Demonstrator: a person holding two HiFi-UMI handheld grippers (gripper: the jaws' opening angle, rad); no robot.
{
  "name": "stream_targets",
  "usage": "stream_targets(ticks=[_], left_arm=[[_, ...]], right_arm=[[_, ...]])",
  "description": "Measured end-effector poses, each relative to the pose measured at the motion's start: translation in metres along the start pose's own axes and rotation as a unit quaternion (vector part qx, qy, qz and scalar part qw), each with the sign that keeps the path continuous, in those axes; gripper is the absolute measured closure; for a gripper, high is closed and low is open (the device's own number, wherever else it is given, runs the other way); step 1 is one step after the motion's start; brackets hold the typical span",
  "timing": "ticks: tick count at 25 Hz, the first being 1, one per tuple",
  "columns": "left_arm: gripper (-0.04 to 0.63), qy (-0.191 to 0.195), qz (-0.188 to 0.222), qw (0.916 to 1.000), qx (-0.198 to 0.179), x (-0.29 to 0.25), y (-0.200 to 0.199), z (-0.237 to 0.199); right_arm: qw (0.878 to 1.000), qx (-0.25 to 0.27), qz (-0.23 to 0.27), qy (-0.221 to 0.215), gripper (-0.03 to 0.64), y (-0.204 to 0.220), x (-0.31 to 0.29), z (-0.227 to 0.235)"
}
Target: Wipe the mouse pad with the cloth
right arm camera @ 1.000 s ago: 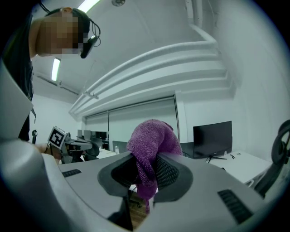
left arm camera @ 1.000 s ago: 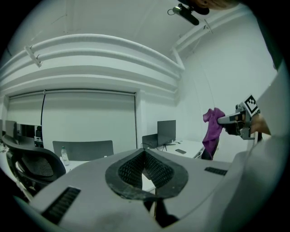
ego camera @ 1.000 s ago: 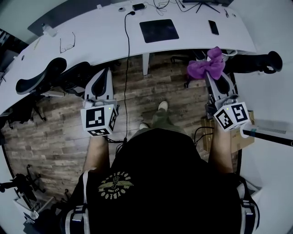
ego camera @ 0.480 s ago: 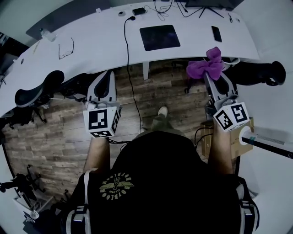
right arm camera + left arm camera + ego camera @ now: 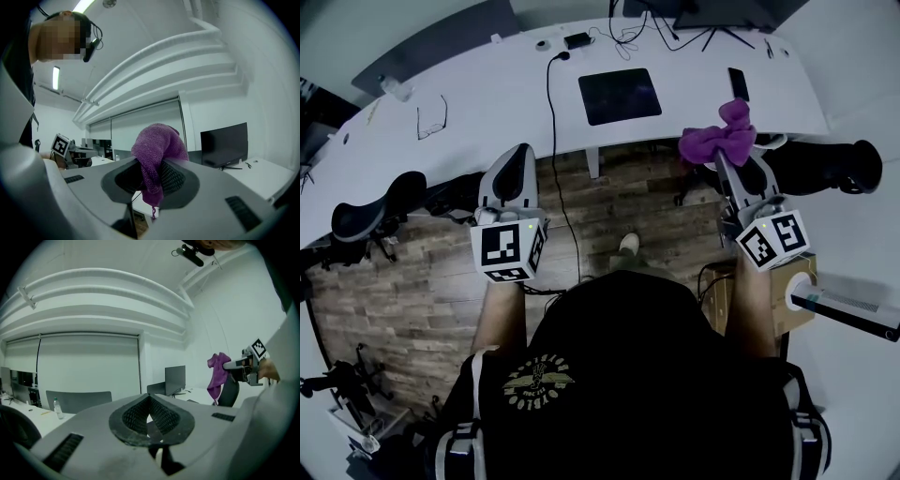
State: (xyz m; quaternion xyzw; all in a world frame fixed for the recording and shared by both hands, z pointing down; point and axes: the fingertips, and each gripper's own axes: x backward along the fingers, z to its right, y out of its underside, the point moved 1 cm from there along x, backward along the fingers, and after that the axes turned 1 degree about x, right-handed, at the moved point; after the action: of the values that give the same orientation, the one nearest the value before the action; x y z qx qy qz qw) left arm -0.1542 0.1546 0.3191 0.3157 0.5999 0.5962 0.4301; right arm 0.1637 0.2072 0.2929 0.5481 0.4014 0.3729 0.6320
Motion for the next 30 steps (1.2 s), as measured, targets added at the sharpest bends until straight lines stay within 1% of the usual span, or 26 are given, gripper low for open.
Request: stream_targets(ticks=[6, 12, 15, 17, 21, 25, 27, 30], left_arm=[[0.592, -0.009, 0.007, 0.9999, -0.005, -0.028, -0.013, 0.017], [0.594, -0.016, 0.03, 0.9994, -0.002, -0.063, -0.04, 0.036], [0.594, -0.03, 0.032, 0.999, -0.006, -0.075, -0.047, 0.041], [0.594, -0.043, 0.031, 0.9985, -0.007, -0.078, -0.049, 0.042], [0.594, -0.064, 0.025, 0.9975, -0.018, -0.079, -0.052, 0.045], [0.594, -0.078, 0.012, 0.9964, -0.031, -0.078, -0.051, 0.045], [0.594, -0.077, 0.008, 0.9963, -0.037, -0.079, -0.052, 0.048], [0.594, -0.071, 0.013, 0.9963, -0.047, -0.08, -0.055, 0.053]], right_arm=[[1.0, -0.006, 0.014, -0.01, 0.531, -0.008, -0.009, 0.036], [0.999, -0.008, 0.038, -0.021, 0.531, -0.02, -0.019, 0.08], [0.998, -0.013, 0.05, -0.024, 0.531, -0.025, -0.023, 0.105], [0.998, -0.016, 0.051, -0.033, 0.531, -0.025, -0.025, 0.116], [0.997, -0.026, 0.057, -0.046, 0.531, -0.021, -0.026, 0.13], [0.995, -0.046, 0.058, -0.061, 0.531, -0.009, -0.029, 0.132], [0.995, -0.058, 0.051, -0.063, 0.531, 0.001, -0.029, 0.132], [0.995, -0.066, 0.044, -0.062, 0.531, 0.007, -0.032, 0.135]])
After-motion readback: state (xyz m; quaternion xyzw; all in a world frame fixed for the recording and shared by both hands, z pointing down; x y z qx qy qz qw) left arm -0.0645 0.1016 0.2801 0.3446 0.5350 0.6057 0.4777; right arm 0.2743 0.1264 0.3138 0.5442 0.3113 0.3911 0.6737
